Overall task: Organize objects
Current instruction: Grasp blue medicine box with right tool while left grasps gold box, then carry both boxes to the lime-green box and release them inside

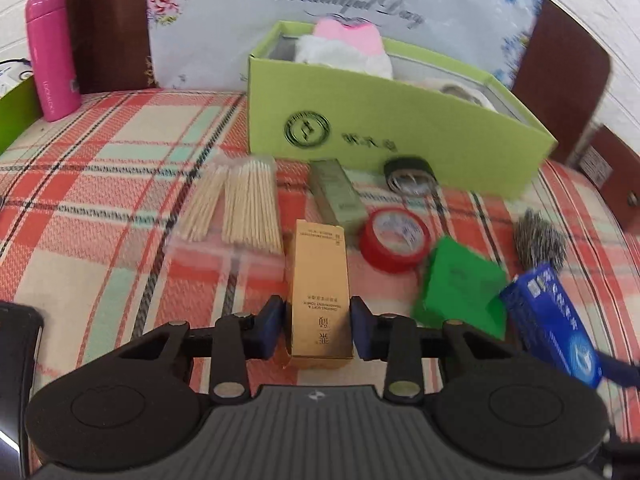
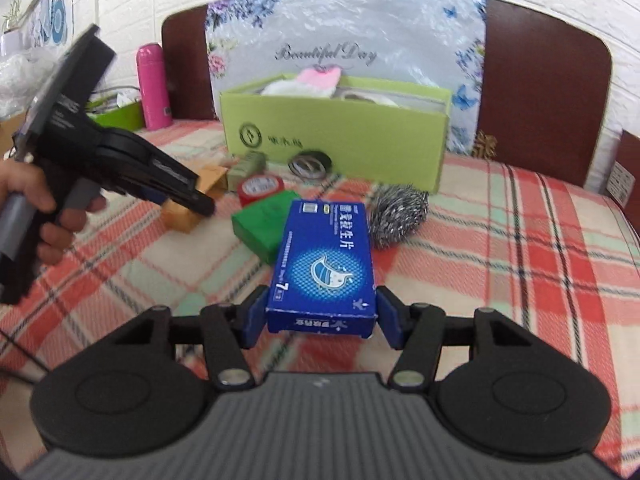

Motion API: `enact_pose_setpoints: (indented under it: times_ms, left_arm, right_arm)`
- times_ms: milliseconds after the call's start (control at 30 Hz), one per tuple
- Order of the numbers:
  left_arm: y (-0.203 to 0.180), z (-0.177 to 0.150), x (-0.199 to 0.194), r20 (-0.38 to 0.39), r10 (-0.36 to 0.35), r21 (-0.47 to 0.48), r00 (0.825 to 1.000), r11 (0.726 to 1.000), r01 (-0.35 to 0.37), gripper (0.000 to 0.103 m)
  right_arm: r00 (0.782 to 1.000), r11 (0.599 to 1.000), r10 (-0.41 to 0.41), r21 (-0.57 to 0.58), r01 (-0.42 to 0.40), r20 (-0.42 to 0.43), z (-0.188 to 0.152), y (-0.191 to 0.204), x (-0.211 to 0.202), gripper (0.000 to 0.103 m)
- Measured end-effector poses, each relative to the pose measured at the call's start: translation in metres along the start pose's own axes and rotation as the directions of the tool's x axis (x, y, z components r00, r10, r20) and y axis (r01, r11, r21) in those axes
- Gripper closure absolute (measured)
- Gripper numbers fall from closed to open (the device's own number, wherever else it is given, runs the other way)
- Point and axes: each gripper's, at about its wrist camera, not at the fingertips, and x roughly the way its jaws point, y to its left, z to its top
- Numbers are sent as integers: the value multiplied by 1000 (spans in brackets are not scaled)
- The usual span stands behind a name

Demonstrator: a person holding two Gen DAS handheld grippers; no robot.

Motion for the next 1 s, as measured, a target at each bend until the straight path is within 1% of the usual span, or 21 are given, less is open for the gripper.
enact_pose_setpoints:
  times_ms: [133,167,200,233,300,367,400,433,533,767,1000]
  left_arm:
    - [-2,-31,-27,-34,-37,83,999,996,40,65]
    - [-3,-36,-31,-37,-34,92,999,995,37,65]
    - [-4,-41,-35,-35,-19,97,999,995,22,63]
    - [-4,-42,-36,-32,0,96,999,995,3,54]
    - [-2,-42,-37,-12,11,76,1000,997,-10,49]
    - [0,-38,-36,-12,-13,39,1000,999,13,51]
    - [-1,-37,-36,-16,-30,30,999,999,31,54]
    - [-3,-36,-34,-21,-44,32,999,998,45,60]
    - [-12,-36,-32,-25,-25,66,999,997,27,60]
    - [-9,-37,-30,-26,-27,45,999,999,28,60]
    - [-9,-32,-25,-26,-34,27,999,999,34,60]
  right_arm:
    - [998,1000,-10,18,11,-56,-19,-12,-10,47]
    - [998,1000,-13,21,14,-63,-23,-14,-12,47]
    - [998,1000,-19,22,21,-63,-25,-15,-13,42]
    - [998,999,-32,26,34,-62,-26,-16,-13,34]
    - [997,998,-55,31,57,-50,-26,-16,-13,31]
    - [998,998,-55,36,57,-33,-22,-14,-11,31]
    - [998,998,-54,40,55,-28,-21,-13,-10,31]
    - [998,998,-53,40,54,-27,-19,-12,-8,31]
    - [998,998,-58,37,59,-32,-17,-11,-1,31]
    - [998,998,-48,25,50,-44,-14,-9,7,32]
    - [998,998,-37,41,39,-57,-13,-11,13,36]
